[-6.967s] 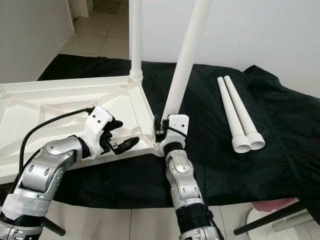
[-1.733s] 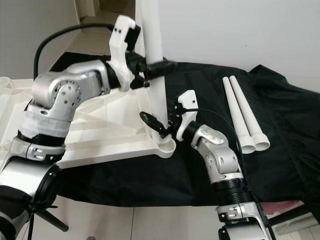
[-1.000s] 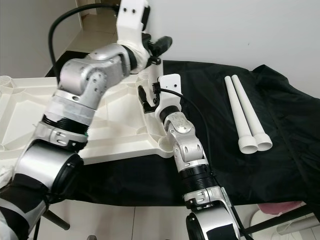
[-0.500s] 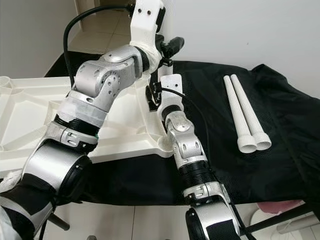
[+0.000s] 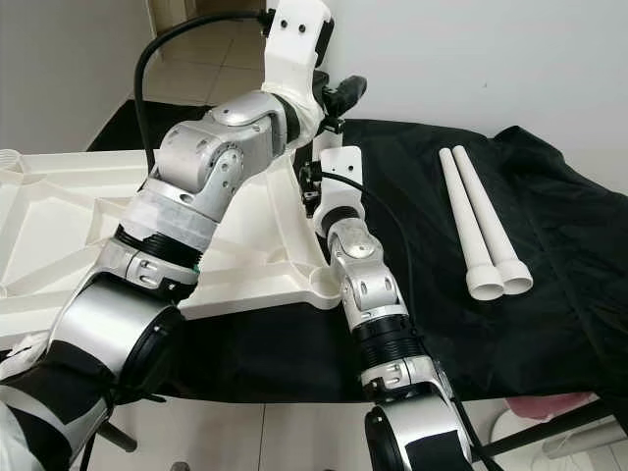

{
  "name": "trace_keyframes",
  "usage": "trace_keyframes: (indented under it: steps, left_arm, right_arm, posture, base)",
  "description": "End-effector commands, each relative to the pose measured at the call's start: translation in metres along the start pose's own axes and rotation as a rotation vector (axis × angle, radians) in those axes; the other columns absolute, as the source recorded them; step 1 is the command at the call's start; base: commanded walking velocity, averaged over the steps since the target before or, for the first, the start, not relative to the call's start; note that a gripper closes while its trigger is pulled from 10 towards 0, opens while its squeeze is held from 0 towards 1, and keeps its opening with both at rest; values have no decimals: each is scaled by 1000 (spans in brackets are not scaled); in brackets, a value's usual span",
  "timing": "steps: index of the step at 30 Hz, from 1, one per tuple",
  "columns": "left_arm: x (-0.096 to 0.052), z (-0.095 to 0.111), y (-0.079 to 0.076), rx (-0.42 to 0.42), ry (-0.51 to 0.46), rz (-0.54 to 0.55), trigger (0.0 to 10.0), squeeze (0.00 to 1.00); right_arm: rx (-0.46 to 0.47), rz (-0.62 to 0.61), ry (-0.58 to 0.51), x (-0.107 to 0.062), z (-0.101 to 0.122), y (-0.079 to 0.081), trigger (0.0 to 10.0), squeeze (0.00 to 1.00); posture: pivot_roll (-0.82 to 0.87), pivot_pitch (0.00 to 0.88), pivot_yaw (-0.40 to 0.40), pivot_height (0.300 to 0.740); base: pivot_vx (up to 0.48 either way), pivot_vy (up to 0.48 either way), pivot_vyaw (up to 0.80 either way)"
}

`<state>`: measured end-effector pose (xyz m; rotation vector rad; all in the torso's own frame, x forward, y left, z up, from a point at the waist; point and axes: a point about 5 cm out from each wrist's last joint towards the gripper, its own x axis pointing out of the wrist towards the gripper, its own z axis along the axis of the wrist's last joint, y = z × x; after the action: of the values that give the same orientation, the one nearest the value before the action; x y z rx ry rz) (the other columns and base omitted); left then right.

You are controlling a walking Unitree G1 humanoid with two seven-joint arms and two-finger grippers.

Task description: Building children table

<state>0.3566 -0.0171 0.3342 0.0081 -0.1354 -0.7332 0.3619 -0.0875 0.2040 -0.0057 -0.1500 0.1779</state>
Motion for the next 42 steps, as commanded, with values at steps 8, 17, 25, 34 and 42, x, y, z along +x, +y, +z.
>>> trace_keyframes:
  steps: [8,17,25,34,42]
  left_arm:
    - [0,8,-19,17,-101,-118,10000,1000]
    - [-10,11,-17,6,-169,-147,10000,0]
    - [-21,6,-7,-38,-224,-104,10000,0]
    - [-47,-21,10,-36,-262,-9,10000,0]
    - [-65,-42,23,-48,-238,54,10000,0]
  right_arm:
    - [77,-39,7,2,3,-5,10000,0]
    - [121,-99,27,-2,-3,-17,10000,0]
    - [141,-134,15,-7,-7,-26,10000,0]
    - [118,-139,-7,-23,-15,-39,10000,0]
    - [111,-118,-20,-36,-20,-41,10000,0]
  posture:
    - [22,0,-53,740]
    - [19,0,-53,740]
    - [22,0,-53,740]
    - [26,0,-49,740]
    - [26,0,-51,740]
  base:
    - [0,0,0]
    - [0,0,0]
    - [0,0,0]
    - [0,0,0]
    - [0,0,0]
